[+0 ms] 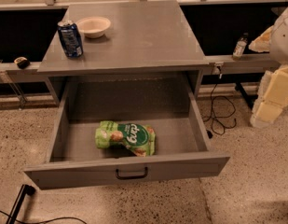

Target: Pick green rice chip bag from top drawer and place on counter

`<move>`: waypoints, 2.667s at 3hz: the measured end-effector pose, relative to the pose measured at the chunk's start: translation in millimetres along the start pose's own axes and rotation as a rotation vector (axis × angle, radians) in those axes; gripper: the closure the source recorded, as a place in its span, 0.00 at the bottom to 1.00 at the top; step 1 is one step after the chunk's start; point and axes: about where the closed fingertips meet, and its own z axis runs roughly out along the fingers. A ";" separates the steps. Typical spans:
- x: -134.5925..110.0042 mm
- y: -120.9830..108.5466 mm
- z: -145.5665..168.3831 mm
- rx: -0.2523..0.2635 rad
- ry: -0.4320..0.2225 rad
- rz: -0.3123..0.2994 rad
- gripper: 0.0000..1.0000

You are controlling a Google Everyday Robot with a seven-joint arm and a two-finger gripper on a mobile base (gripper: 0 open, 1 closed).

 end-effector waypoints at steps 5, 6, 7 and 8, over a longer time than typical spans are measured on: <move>-246.9 44.8 108.8 -0.125 -0.065 -0.458 0.00; -256.7 43.3 121.4 -0.172 -0.105 -0.510 0.00; -265.4 28.3 178.8 -0.229 -0.146 -0.475 0.00; -268.3 10.7 244.7 -0.252 -0.253 -0.382 0.00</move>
Offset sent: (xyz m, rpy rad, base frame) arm 0.0102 0.0474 -0.0078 0.0082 0.0449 0.1607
